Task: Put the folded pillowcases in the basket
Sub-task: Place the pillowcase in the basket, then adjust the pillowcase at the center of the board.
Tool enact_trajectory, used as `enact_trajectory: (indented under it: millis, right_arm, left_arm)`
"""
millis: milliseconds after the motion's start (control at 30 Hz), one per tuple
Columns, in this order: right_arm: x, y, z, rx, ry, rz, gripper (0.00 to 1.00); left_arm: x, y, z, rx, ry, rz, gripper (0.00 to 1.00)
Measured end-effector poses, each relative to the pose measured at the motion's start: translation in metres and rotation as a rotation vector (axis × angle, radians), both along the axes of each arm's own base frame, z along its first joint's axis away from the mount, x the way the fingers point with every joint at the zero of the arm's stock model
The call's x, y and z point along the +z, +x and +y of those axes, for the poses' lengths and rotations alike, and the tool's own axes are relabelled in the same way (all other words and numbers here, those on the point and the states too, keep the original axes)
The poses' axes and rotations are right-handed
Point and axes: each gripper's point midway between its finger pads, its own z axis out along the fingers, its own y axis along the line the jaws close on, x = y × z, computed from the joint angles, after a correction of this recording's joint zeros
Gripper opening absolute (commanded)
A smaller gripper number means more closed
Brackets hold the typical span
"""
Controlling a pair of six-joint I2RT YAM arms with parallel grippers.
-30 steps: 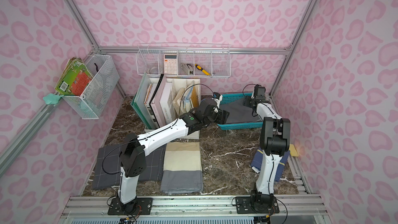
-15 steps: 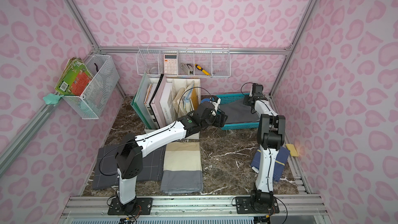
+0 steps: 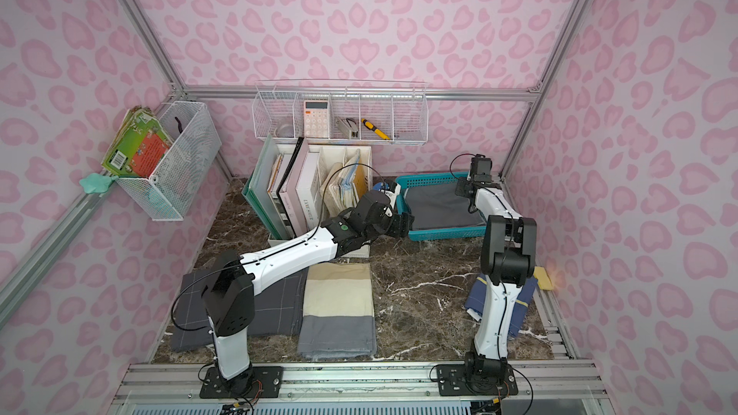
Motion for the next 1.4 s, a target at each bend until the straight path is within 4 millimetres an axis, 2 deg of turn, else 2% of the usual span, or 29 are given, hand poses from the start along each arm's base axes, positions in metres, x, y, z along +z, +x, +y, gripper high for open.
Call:
enact_trajectory:
  millis: [67,133,200,267,367,467,600,667,767,867,933,1000,1200,1400]
  right_arm:
    - [-0.012,0.002,-0.002,-0.011,-0.004,0.024,0.01]
    - [-0.018,0.002,-0.004,-0.019,-0.008,0.038,0.23]
    - [-0.016,0.001,-0.005,-0.034,-0.005,0.043,0.44]
    - [-0.005,-0.001,-0.003,-0.035,-0.012,0.031,0.58]
    - [0.029,-0.010,0.004,-0.039,-0.035,-0.015,0.74]
    - [0.066,-0.025,0.030,-0.002,-0.041,-0.075,0.78]
    - [0.100,-0.064,0.070,0.055,-0.041,-0.121,0.80]
    - [0.111,-0.091,0.093,0.091,-0.032,-0.138,0.81]
    - [0.118,-0.136,0.127,0.167,-0.019,-0.146,0.82]
    - [0.122,-0.183,0.166,0.257,0.000,-0.152,0.83]
    - [0.122,-0.214,0.193,0.322,0.012,-0.154,0.83]
    - [0.113,-0.248,0.221,0.402,0.015,-0.129,0.83]
    - [0.069,-0.341,0.286,0.588,0.026,-0.010,0.84]
    - [0.013,-0.401,0.334,0.693,-0.006,0.137,0.86]
  left_arm:
    - [0.002,-0.002,0.002,0.000,-0.002,-0.001,0.77]
    - [0.004,-0.005,0.006,0.001,-0.004,-0.002,0.79]
    - [0.009,-0.008,0.010,0.005,-0.008,-0.005,0.81]
    - [0.014,-0.012,0.014,0.008,-0.010,-0.010,0.83]
    - [0.020,-0.019,0.025,0.021,-0.009,-0.010,0.85]
    - [0.022,-0.032,0.038,0.030,-0.006,-0.004,0.87]
    - [0.024,-0.051,0.061,0.049,0.025,0.019,0.90]
    - [0.031,-0.061,0.073,0.068,0.028,0.030,0.99]
    - [0.030,-0.074,0.096,0.108,0.048,0.054,0.99]
    - [0.019,-0.087,0.123,0.157,0.095,0.088,0.99]
    - [0.014,-0.095,0.143,0.210,0.124,0.107,0.99]
    - [0.016,-0.101,0.163,0.264,0.142,0.105,0.99]
    - [0.019,-0.110,0.214,0.397,0.194,0.094,0.99]
    - [0.013,-0.114,0.254,0.503,0.240,0.104,0.99]
